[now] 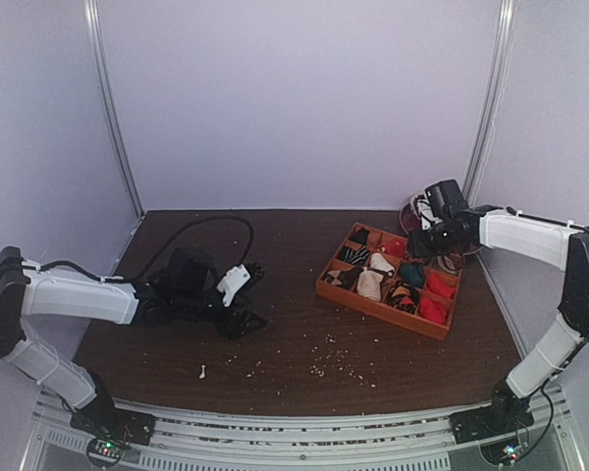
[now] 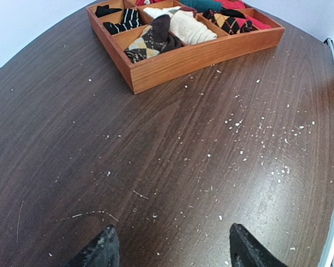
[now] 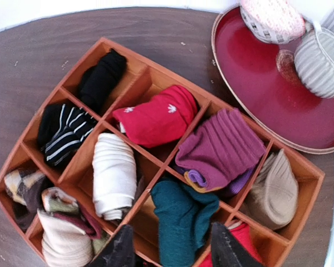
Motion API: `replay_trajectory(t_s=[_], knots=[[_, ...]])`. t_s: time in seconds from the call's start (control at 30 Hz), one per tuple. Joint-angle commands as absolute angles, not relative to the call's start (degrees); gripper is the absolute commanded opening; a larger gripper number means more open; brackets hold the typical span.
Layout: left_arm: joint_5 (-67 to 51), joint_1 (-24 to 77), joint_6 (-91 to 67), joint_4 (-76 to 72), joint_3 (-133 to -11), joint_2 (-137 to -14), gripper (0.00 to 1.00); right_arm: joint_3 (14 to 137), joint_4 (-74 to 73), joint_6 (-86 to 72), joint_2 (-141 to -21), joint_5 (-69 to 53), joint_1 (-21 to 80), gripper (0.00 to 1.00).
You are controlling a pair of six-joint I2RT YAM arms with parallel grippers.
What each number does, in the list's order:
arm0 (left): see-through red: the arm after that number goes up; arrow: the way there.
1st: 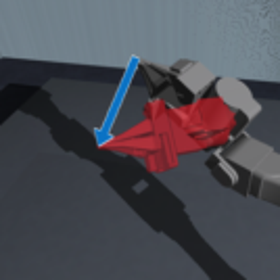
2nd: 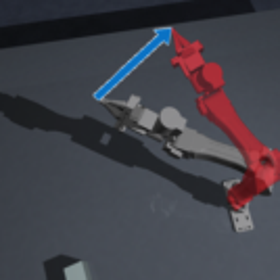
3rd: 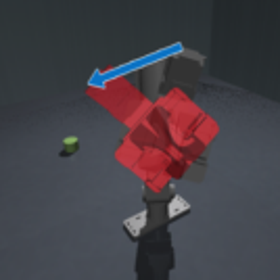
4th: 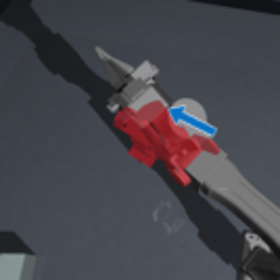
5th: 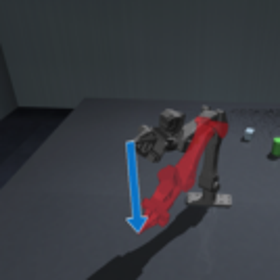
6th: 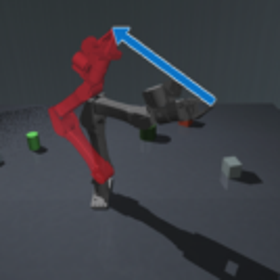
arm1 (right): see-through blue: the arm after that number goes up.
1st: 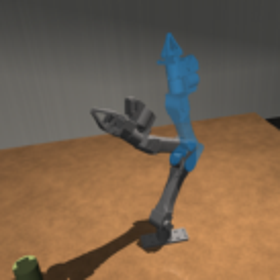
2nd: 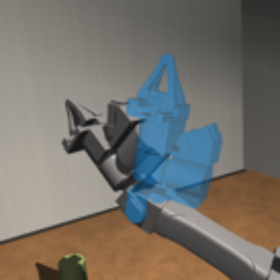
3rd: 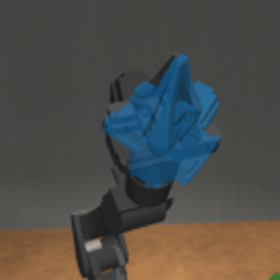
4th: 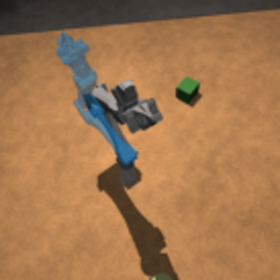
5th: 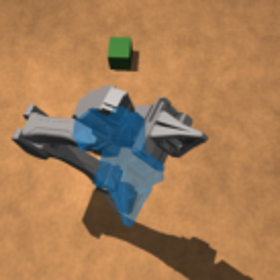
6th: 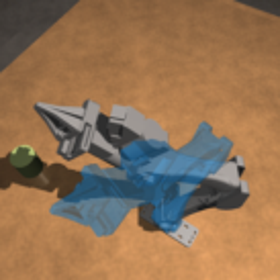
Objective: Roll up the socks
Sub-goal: Adjust the pair of socks at the center of the board, then reset both arms
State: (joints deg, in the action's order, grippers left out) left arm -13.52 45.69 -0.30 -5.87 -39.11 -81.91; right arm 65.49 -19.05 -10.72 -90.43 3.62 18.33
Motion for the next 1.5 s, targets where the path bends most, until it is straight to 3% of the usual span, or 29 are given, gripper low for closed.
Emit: replay_trajectory(t_s=[0.0, 0.07, 0.2, 0.6, 0.77, 0.8, 0.87, 1.03, 1.13, 1.17, 1.2, 1.23, 1.27, 1.47], knots=[[-11.4, 45.2, 1.0, -6.4, -41.2, -80.3, 0.68, 63.6, -20.4, -10.6, -88.5, -0.3, 17.2, 0.3], [-11.4, 45.1, 0.9, -6.3, -41.4, -80.6, 0.68, 62.8, -20.5, -10.6, -89.2, -2.2, 16.4, 0.2], [-11.7, 45.2, 0.6, -6.2, -41.6, -80.9, 0.68, 61.3, -19.4, -10.4, -91.4, -5.3, 15.2, 0.14], [-11.6, 45.1, 0.7, -5.8, -40.9, -81.1, 0.68, 58.6, -16.2, -9.6, -101.6, -7.2, 13.8, 0.09], [-10.1, 45.1, 0.6, -6.3, -40.0, -80.2, 0.69, 55.8, -12.9, -9.7, -98.5, -4.4, 13.7, 0.1], [-9.6, 45.1, 0.5, -6.4, -39.9, -80.0, 0.73, 55.5, -12.1, -9.6, -96.3, -4.7, 13.8, 0.1], [-8.3, 45.0, -0.5, -6.7, -40.0, -79.6, 0.96, 55.2, -11.2, -9.5, -92.5, -5.5, 13.8, 0.11], [-7.2, 44.5, -3.0, -7.5, -40.8, -79.4, 0.98, 56.7, -13.4, -9.1, -84.2, -6.4, 13.8, 0.22], [-4.5, 44.5, -5.5, -7.4, -41.6, -79.0, 0.98, 57.3, -15.8, -8.3, -80.6, -6.5, 13.8, 0.34], [-3.6, 44.5, -6.4, -7.3, -42.0, -78.7, 0.98, 57.2, -16.1, -8.3, -79.3, -6.4, 13.8, 0.43], [-2.6, 44.5, -7.4, -7.3, -42.3, -78.3, 0.98, 56.8, -16.0, -8.2, -78.0, -6.2, 13.8, 0.66], [-1.7, 44.5, -8.4, -7.3, -42.6, -77.9, 0.98, 56.1, -15.8, -8.2, -76.5, -5.8, 13.7, 0.96], [-0.8, 44.5, -9.5, -7.2, -42.9, -77.3, 0.98, 55.7, -15.6, -8.3, -75.1, -5.3, 13.8, 0.99], [8.0, 44.5, -17.2, -7.8, -43.2, -73.7, 0.98, 53.9, -15.4, -8.4, -70.2, -5.0, 13.8, 1.0]])
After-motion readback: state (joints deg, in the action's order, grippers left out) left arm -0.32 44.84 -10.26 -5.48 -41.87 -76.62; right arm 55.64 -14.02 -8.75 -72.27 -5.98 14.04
